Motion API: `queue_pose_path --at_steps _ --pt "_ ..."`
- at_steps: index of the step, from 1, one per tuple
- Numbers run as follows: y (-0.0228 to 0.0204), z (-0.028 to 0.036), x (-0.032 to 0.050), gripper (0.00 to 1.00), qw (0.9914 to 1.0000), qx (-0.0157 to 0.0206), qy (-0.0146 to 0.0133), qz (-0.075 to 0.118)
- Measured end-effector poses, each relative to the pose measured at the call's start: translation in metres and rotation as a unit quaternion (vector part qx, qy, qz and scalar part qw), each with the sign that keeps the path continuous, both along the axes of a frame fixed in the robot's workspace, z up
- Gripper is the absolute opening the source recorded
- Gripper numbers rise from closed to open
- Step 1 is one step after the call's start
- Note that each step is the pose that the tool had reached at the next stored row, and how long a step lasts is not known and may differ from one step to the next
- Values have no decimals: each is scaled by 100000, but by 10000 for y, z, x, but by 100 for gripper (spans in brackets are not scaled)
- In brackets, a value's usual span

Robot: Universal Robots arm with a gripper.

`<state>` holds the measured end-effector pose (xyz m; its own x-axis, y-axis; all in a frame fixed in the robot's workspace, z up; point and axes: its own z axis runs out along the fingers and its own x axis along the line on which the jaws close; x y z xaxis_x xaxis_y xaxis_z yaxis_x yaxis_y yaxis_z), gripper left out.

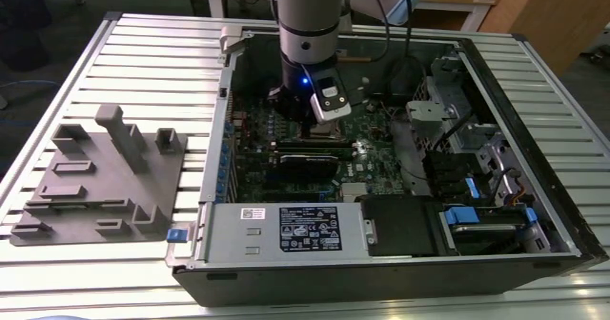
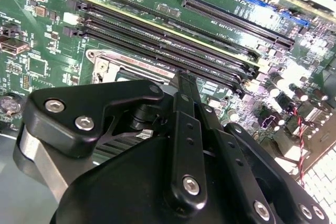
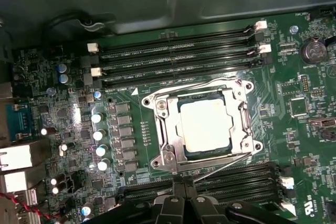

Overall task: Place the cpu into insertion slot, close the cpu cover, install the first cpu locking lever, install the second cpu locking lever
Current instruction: 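Install the second cpu locking lever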

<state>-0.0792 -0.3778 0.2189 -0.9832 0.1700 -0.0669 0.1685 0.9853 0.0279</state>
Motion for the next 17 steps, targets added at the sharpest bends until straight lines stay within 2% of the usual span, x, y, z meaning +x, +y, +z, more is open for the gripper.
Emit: queue_pose_path --at_steps 10,17 --pt "0 -99 -35 11 100000 0 -2 6" --pt "0 -123 -37 11 100000 -3 1 1"
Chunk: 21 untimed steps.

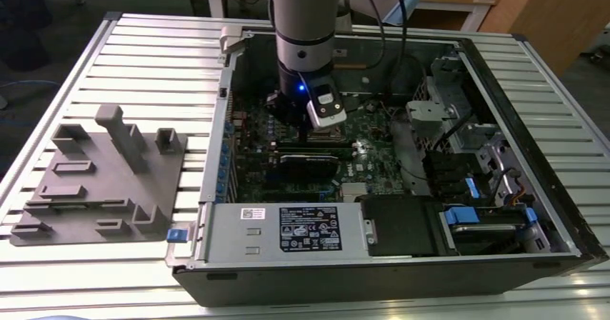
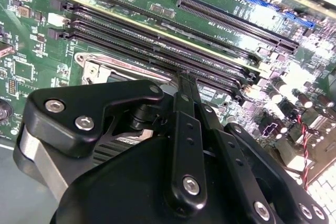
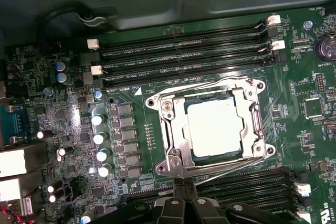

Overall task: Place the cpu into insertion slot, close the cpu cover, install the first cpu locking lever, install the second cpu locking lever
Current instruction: 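Install the second cpu locking lever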

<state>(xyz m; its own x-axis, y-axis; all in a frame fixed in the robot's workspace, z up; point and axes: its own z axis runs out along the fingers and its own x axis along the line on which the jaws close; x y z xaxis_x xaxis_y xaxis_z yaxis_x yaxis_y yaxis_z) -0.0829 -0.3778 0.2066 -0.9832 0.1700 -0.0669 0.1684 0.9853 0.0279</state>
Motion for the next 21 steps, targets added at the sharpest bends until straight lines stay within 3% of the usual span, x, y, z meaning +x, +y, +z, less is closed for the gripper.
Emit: queue_pose_path --at_steps 13,16,21 --pt "0 -13 -25 11 100000 109 5 5" --pt "0 -16 -28 11 99999 354 2 -2" --pt "0 -25 -29 11 99994 1085 -3 -7"
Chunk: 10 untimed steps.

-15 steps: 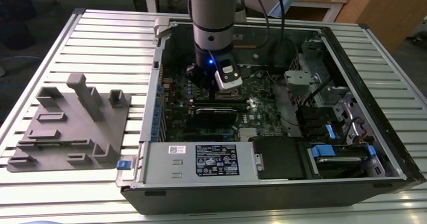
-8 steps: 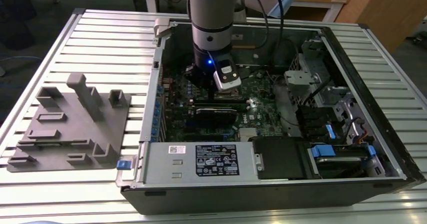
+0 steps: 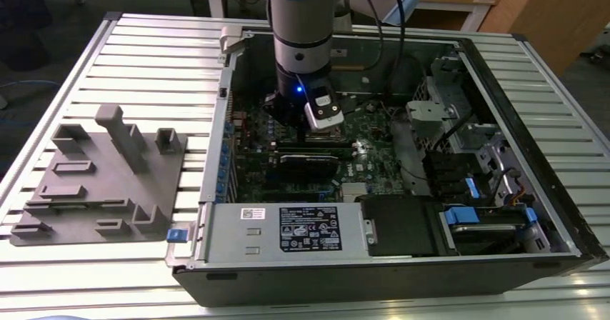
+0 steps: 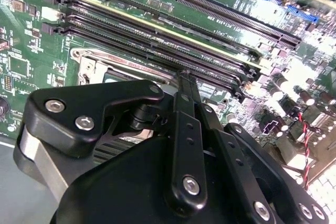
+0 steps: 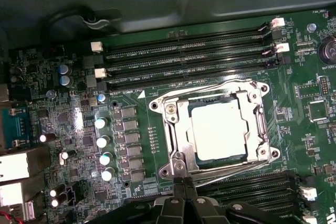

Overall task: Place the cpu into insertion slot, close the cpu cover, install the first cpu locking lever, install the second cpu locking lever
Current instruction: 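Install the second cpu locking lever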

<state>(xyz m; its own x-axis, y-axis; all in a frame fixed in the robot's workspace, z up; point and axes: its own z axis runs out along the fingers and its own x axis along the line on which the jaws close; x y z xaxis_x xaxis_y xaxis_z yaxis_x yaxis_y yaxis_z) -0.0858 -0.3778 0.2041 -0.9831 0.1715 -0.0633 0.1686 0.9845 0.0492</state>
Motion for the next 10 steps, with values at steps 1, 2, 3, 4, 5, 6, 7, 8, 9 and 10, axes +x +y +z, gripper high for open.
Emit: queue_pose_path --at_steps 1,2,3,4,5,6,7,8,9,10 --pt "0 -3 0 11 100000 103 -3 -3" --pt "0 -7 0 11 100000 176 -6 -4" --pt "0 -12 -1 11 100000 231 -6 -5" --pt "-1 -16 -2 11 100000 288 -2 -4" --pt "-2 -20 -4 11 99999 349 0 -2" --pt "-2 -24 -5 11 99999 417 1 -2" --pt "-2 -28 -7 11 99999 483 2 -10" --pt "-2 -31 -8 11 99998 560 1 -15" --pt "-2 -34 -10 11 99998 640 3 -17" --pt "-2 -37 -11 11 99997 731 5 -20"
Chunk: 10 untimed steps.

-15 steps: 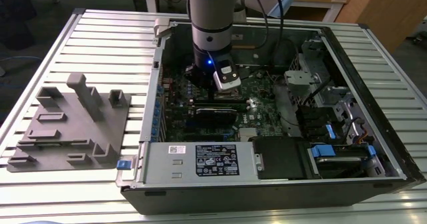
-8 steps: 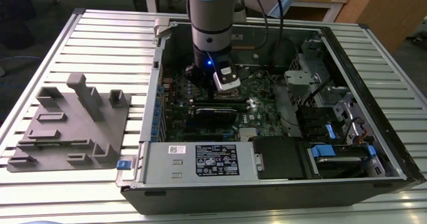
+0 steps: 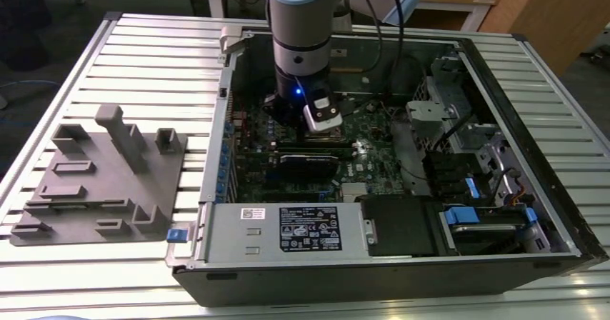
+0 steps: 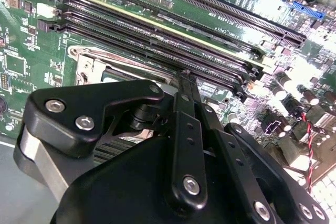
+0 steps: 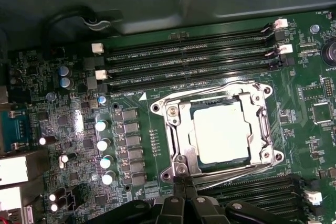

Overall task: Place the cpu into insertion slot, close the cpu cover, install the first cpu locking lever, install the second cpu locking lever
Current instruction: 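Install the second cpu locking lever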

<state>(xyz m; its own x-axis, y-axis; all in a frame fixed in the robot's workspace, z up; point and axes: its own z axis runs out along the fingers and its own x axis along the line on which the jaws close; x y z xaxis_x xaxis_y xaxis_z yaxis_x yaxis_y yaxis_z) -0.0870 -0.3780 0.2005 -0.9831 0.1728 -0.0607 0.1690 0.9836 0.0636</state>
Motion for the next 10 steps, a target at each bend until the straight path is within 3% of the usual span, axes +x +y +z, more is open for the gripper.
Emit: queue_pose_path --at_steps 4,10 --pt "0 -9 -7 11 99999 425 -1 -19" --pt "-1 -19 -24 11 99991 1344 -4 -27"
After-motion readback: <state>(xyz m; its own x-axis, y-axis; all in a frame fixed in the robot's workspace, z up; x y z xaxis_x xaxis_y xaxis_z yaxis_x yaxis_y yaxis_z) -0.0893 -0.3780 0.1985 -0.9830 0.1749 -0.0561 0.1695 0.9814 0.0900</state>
